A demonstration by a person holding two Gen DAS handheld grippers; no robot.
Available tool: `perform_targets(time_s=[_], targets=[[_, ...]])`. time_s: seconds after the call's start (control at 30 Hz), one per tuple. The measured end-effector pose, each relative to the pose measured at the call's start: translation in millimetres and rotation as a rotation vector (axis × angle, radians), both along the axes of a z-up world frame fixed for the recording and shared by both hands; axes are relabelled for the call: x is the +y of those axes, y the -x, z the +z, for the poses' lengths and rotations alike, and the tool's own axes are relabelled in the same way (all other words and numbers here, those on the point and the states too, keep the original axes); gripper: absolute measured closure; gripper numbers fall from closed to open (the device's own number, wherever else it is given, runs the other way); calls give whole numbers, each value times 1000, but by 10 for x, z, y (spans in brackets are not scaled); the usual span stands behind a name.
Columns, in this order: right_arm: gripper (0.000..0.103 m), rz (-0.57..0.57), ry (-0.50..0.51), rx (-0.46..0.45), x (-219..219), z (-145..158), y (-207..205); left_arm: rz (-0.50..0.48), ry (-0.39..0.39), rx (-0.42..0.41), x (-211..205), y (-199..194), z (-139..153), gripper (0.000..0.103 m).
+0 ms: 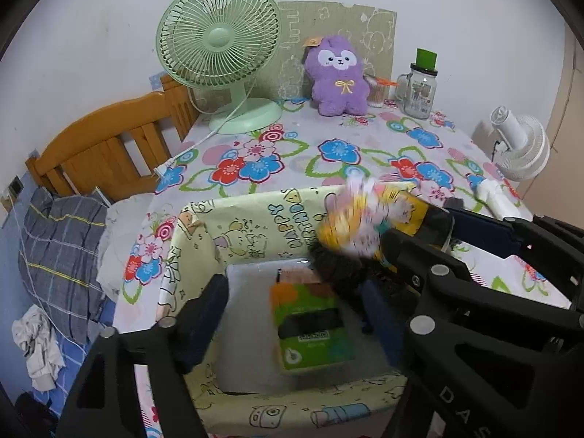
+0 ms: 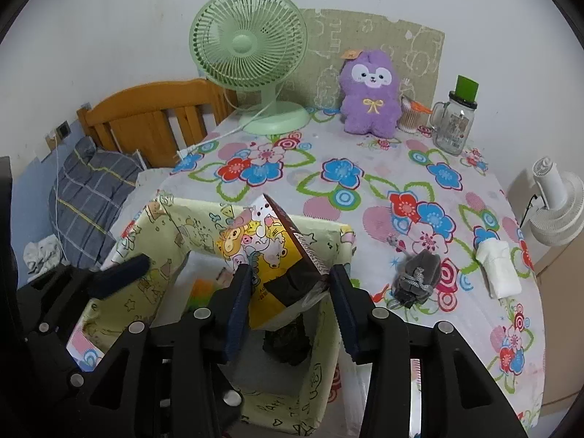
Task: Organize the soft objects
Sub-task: 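Lower both packs into the yellow box and open both grippers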
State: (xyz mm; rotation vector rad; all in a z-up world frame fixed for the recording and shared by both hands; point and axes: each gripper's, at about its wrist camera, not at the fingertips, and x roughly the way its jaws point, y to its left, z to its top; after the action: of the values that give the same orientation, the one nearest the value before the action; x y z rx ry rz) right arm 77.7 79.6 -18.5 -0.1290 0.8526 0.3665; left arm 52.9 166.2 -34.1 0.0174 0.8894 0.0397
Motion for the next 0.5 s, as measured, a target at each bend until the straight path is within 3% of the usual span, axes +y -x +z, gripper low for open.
perform_targets(time_s=[0.07,0.13,0.3,0.5], targets=[[53,1,11,10,8,-37,-21,3,-23,1,0,-11,-32,12],[49,2,29,26,10,-71,-42,0,-34,20,0,-38,-71,12],[27,-15,58,9,-28,-78,-30,-20,-13,54,-12,-76,-137,9],[22,-35,81,-8,-117,-69,-17,-45,-14,62,-99,-79,-145,7]])
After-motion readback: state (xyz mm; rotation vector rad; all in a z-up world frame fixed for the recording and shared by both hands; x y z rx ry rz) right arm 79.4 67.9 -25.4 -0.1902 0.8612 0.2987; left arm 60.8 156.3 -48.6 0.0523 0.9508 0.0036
